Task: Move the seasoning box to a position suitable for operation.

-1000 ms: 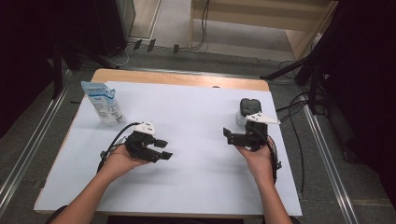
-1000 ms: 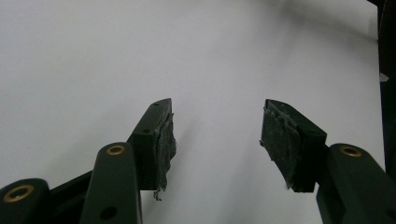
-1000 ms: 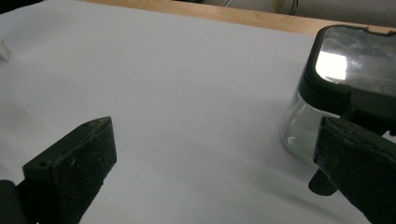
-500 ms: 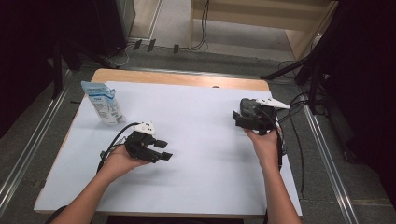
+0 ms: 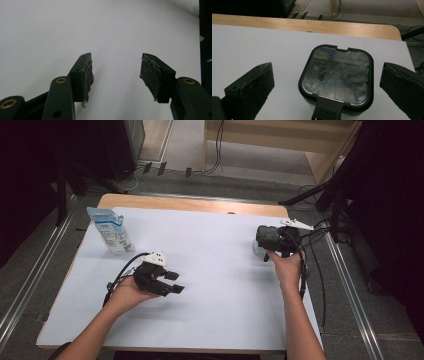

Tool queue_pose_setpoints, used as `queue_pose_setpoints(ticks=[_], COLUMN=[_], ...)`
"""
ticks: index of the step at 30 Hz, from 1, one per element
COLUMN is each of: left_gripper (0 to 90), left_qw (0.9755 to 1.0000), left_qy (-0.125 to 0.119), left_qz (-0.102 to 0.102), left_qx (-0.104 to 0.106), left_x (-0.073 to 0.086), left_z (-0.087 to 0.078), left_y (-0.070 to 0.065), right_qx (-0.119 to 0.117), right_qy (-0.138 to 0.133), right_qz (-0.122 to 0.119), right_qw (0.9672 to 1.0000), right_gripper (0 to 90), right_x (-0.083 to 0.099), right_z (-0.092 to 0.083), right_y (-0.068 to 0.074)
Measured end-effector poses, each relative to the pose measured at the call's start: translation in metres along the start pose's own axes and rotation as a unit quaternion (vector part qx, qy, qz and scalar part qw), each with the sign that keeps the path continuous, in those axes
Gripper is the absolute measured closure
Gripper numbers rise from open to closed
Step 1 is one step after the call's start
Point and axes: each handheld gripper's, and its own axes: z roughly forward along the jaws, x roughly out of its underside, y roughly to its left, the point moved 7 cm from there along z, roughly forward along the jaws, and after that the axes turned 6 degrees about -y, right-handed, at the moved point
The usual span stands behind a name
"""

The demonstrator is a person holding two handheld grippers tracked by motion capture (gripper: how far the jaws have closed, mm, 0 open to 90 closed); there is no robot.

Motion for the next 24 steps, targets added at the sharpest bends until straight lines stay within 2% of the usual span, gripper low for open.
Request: queue_pose_setpoints(ticks=[2,7,12,17,19,22,24], left_gripper=[43.4,43.5,43.5,43.5,43.6,43.6,43.7], left_qw=[1.0000,0.9999,0.9999,0.9998,0.9998,0.9997,0.9995], left_qy=[-0.002,-0.008,-0.012,-0.012,-0.010,-0.015,-0.017], left_qz=[-0.004,-0.008,-0.010,-0.011,-0.010,-0.015,-0.016], left_qx=[0.001,-0.002,-0.007,-0.011,-0.014,-0.015,-0.019], left_x=[0.000,0.002,0.004,0.006,0.007,0.008,0.009], left_z=[0.000,-0.003,-0.006,-0.008,-0.010,-0.012,-0.014], left_y=[0.000,0.000,0.000,0.001,0.002,0.003,0.003], right_qx=[0.005,0.019,0.025,0.037,0.036,0.035,0.038], right_qy=[0.005,0.017,0.019,0.021,0.026,0.026,0.015], right_qz=[0.006,0.002,0.013,0.009,0.026,0.033,0.038], right_qw=[1.0000,0.9997,0.9994,0.9991,0.9987,0.9985,0.9984], right_gripper=[0.0,0.0,0.0,0.5,1.6,3.3,6.7], right_x=[0.004,0.014,0.022,0.029,0.035,0.037,0.037], right_z=[0.008,0.020,0.028,0.037,0.042,0.044,0.043], right_y=[-0.003,-0.003,-0.002,-0.004,-0.006,-0.008,-0.010])
